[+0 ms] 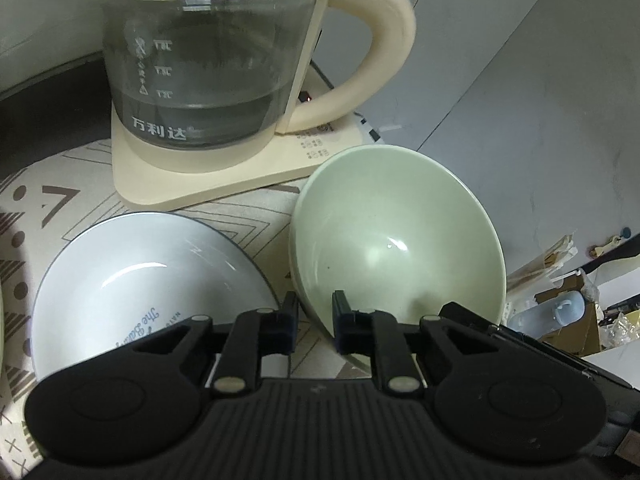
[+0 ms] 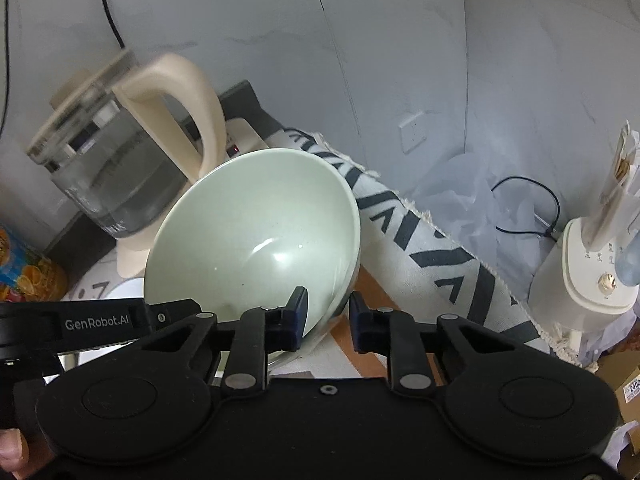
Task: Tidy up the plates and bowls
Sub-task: 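Lift the smaller pale green bowl with both grippers over the bowl stack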
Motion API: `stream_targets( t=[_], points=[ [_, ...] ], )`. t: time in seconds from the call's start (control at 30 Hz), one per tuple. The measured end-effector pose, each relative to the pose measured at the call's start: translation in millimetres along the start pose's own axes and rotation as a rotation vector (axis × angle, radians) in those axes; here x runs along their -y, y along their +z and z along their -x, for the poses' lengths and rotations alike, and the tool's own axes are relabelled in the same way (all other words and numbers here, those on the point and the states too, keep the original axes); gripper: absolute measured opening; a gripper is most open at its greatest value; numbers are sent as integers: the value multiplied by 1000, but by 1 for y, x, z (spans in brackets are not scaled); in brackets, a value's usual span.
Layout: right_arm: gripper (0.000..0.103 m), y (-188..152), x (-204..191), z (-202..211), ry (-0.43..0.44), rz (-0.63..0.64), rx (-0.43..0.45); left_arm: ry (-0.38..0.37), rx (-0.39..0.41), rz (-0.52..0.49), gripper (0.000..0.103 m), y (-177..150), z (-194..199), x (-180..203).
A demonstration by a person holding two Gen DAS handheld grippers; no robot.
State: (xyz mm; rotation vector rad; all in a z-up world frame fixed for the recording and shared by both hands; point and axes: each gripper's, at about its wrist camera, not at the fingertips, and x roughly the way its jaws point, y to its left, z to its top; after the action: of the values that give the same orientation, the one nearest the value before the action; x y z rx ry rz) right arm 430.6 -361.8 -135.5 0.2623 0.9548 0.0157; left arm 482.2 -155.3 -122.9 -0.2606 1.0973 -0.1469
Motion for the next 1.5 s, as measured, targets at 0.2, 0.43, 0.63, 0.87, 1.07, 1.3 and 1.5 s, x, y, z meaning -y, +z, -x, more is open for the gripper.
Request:
stream_targets(
  t=[0.2, 0.43, 0.63, 0.87, 1.07, 1.3, 1.5],
  points=[
    [22, -1, -6, 12, 13, 10, 19, 2, 19, 15, 15, -4, 15, -1],
    [22, -4, -13, 34, 41, 28, 46, 12, 64, 10, 15, -9, 41, 1],
    [22, -7, -15, 51, 64, 36, 63, 22, 92, 23, 15, -18, 64, 2],
    [22, -14, -17, 70, 94, 46, 82, 33, 129, 28, 15, -29, 88, 6],
    [22, -19, -21, 83, 118, 57, 98, 45, 152, 35, 15, -41, 107, 8],
    [22, -31, -27, 102, 141, 82, 116, 55, 181, 50, 15, -53, 128, 8],
    [22, -41, -28, 115, 165, 106, 125, 68, 195, 65, 15, -66, 145, 7]
  ],
)
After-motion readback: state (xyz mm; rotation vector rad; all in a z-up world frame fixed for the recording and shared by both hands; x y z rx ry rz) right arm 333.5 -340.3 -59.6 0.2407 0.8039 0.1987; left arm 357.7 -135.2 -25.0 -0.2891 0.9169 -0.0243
